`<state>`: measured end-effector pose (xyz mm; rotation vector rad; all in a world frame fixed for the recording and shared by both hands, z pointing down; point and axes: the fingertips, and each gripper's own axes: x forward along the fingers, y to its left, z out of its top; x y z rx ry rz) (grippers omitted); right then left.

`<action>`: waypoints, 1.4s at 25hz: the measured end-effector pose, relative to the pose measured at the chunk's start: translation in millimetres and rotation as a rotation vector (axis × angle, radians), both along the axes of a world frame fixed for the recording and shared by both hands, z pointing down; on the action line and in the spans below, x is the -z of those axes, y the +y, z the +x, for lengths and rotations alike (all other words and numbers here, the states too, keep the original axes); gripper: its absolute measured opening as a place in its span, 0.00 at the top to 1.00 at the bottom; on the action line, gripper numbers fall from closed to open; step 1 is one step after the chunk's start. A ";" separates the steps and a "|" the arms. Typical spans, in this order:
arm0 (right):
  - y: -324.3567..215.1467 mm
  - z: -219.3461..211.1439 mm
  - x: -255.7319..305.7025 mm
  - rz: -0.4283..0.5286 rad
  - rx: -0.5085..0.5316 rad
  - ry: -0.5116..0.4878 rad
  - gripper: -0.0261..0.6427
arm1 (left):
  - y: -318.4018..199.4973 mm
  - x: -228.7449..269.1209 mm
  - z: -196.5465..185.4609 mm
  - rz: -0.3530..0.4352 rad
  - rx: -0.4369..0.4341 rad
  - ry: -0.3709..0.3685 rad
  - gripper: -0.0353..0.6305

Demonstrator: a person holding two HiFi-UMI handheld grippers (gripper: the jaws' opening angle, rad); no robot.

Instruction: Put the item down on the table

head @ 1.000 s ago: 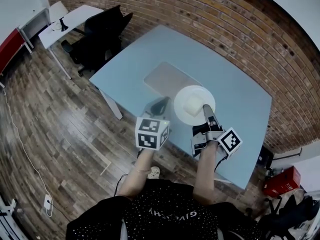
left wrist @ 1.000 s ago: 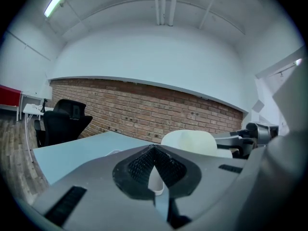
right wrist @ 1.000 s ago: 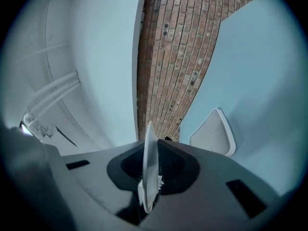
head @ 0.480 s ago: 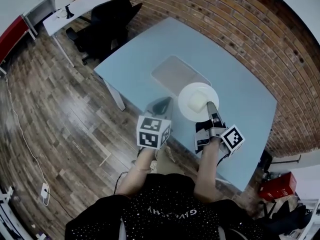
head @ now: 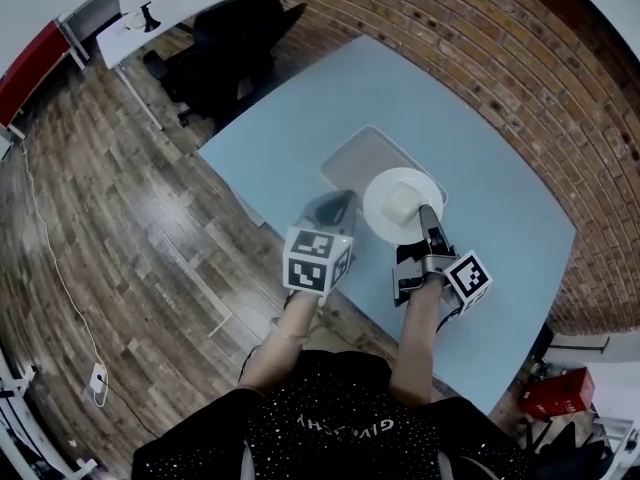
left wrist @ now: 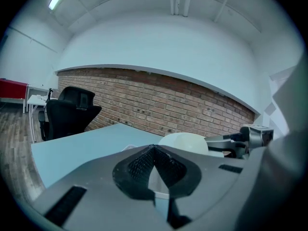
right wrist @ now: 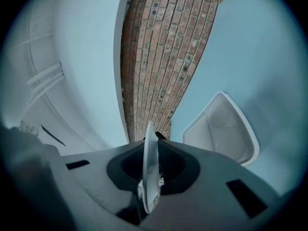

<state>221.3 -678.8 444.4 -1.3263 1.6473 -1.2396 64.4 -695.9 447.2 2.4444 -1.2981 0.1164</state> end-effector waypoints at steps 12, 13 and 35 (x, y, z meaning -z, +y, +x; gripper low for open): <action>-99.3 17.8 -51.6 -0.094 -0.089 0.000 0.91 | -110.7 -58.0 22.9 -0.141 -0.092 0.014 0.93; -105.0 19.6 -55.7 -0.102 -0.093 0.000 0.91 | -117.3 -63.1 26.3 -0.154 -0.101 0.014 0.93; -178.4 -27.8 -144.4 -0.282 0.003 0.024 0.90 | -169.0 -107.3 17.7 -0.273 -0.103 0.014 0.93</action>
